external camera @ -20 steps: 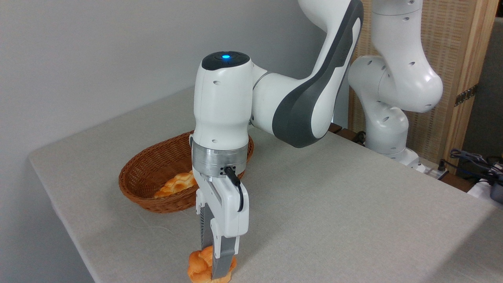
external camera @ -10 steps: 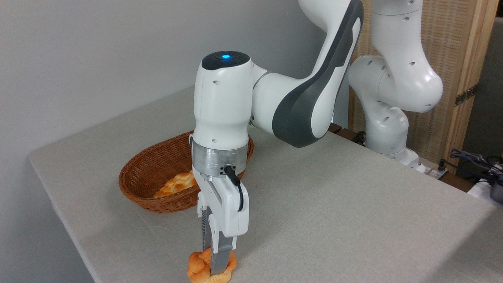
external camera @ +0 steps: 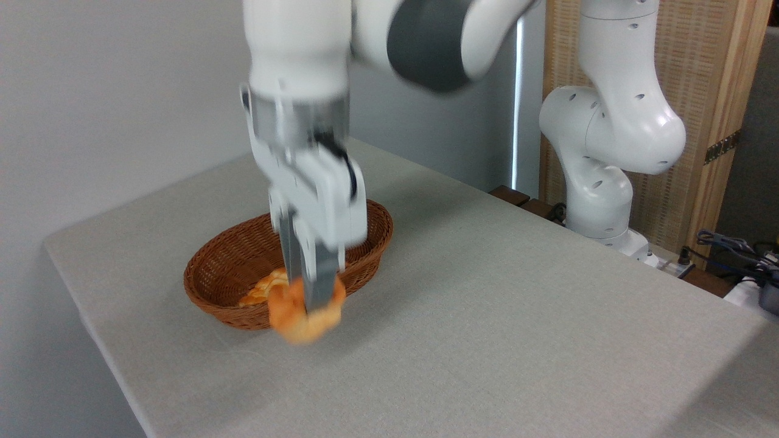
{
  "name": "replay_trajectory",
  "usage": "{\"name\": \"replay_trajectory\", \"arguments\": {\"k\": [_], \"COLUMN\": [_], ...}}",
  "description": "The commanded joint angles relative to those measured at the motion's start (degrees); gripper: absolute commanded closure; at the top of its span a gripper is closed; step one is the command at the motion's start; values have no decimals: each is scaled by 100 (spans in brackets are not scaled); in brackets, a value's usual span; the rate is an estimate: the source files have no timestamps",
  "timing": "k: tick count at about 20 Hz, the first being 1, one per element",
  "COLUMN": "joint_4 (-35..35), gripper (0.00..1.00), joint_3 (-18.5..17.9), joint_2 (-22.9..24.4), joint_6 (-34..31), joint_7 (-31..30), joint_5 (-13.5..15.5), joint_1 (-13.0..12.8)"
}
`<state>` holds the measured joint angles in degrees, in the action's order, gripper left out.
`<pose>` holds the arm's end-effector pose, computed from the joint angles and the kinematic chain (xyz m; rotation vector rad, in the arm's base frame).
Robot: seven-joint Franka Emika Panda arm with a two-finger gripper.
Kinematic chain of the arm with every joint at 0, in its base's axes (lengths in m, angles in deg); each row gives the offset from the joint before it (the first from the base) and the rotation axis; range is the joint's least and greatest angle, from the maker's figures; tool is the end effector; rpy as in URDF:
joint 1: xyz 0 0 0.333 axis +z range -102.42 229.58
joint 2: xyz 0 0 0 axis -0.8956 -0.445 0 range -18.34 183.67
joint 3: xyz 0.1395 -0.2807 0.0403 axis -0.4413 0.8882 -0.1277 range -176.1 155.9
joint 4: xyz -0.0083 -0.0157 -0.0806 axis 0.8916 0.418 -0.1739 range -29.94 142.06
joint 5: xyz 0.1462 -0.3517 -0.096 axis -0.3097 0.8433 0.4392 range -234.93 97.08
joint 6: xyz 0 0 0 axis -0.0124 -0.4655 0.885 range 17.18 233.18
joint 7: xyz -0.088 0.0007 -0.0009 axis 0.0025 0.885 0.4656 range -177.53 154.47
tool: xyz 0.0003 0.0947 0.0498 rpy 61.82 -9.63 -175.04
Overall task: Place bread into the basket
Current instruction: 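Lift the held roll and carry it over the wicker basket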
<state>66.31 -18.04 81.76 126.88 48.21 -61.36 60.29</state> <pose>0.5806 0.0373 0.5605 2.7665 -1.3836 0.2765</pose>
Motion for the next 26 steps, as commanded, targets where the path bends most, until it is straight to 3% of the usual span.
{"name": "replay_trajectory", "arguments": {"k": [1,4,7,9,13,15,21,23,26], "joint_4": [-41,318,811,1057,1383,1410,1506,1506,1506], "gripper": [62,61,49,49,41,28,14,0,0], "joint_3": [484,1126,1662,1865,1884,1884,2208,2253,2253], "joint_2": [520,880,1031,1031,987,961,865,838,794], "joint_6": [-926,-1386,-1378,-1264,-754,-719,-683,-579,-534], "joint_7": [-567,-981,-1140,-1140,-1140,-1149,-1167,-1202,-1316], "joint_5": [140,131,131,131,87,87,140,140,149], "joint_1": [-39,-75,-92,-119,-268,-347,-356,-356,-356]}}
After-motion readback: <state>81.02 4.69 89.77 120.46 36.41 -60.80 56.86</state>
